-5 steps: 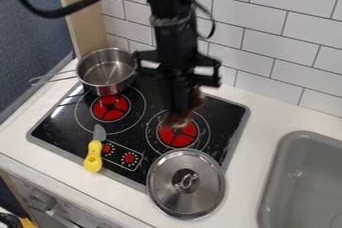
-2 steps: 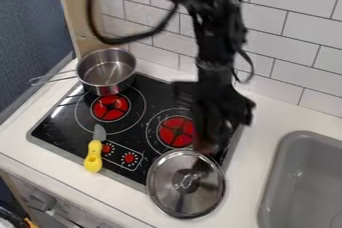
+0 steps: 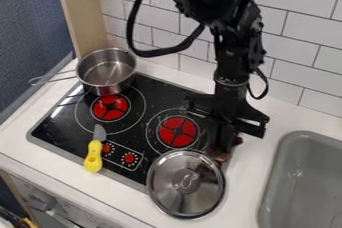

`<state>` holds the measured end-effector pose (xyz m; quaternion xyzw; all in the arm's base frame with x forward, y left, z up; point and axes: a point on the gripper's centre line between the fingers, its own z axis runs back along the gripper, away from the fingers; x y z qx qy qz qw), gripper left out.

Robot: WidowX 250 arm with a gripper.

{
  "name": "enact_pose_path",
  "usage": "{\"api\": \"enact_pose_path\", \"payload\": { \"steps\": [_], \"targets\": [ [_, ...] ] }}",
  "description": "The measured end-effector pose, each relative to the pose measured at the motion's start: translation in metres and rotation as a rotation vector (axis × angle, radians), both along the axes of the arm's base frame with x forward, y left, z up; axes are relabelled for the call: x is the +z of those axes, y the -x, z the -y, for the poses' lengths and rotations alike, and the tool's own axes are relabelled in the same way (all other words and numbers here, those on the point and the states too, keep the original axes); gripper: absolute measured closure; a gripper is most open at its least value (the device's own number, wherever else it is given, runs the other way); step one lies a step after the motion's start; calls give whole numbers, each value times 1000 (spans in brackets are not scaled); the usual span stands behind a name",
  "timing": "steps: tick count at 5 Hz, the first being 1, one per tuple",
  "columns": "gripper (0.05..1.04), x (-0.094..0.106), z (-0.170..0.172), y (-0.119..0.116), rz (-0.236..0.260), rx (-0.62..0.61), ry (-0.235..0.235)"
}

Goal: Move the toy to the right side of the burner

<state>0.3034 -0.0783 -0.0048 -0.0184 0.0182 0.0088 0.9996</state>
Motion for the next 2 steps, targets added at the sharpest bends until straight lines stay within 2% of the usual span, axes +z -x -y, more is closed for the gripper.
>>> {"api": "enact_pose_path", "payload": {
  "steps": [1,2],
  "targets": [
    [739,1,1,-8,13,12,-4],
    [439,1,-2,-6,-10,27,8]
  ]
}}
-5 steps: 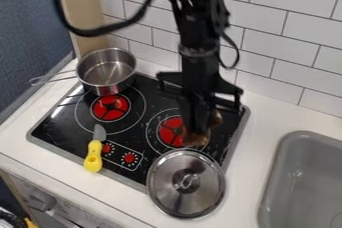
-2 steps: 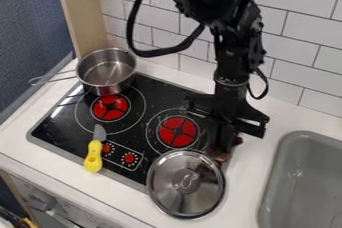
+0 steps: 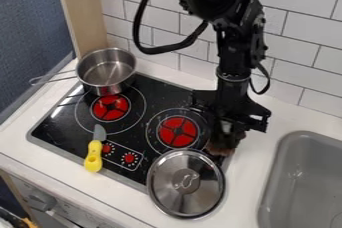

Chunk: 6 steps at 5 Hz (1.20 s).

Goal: Move the toy to the right side of the burner

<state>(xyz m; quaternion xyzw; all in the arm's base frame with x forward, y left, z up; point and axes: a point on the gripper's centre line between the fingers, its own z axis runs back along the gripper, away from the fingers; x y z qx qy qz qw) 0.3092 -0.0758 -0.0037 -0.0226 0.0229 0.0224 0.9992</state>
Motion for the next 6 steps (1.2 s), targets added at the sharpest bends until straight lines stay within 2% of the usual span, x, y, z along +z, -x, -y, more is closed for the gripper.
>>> {"api": "enact_pose_path", "payload": {
  "steps": [1,2,3,4,5,6],
  "targets": [
    [148,14,-3,-3,13,25,21],
    [75,30,-9,-13,58,43,23],
    [79,41,-20,-21,45,78,62],
    [84,62,-33,-26,73,58,90],
    [84,91,-57,-27,110,35,56],
    [84,104,-84,-18,161,26,25]
  ]
}}
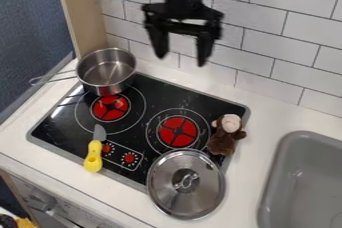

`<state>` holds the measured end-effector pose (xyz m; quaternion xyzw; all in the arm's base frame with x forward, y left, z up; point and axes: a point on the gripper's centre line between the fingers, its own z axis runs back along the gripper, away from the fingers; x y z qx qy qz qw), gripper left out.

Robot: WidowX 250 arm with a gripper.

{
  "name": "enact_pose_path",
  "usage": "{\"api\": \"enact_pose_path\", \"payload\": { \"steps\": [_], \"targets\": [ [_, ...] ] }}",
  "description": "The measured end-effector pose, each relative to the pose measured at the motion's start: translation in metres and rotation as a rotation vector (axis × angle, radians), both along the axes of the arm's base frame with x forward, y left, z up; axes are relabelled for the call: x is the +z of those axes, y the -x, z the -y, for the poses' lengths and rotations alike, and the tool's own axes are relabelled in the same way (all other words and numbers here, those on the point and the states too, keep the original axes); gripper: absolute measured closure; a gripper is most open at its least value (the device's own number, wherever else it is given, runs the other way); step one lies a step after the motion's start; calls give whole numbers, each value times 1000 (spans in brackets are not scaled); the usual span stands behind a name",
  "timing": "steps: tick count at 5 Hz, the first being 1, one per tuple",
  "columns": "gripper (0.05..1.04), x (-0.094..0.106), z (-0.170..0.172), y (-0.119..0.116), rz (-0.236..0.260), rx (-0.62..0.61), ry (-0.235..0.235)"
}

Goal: Move the toy to the right side of the burner

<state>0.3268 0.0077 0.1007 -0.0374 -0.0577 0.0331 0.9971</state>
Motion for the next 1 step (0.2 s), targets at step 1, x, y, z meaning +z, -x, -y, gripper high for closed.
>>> {"api": "enact_pose_path", "payload": {
  "steps": [1],
  "targets": [
    [84,1,-15,17,56,-38,-88]
  ]
}}
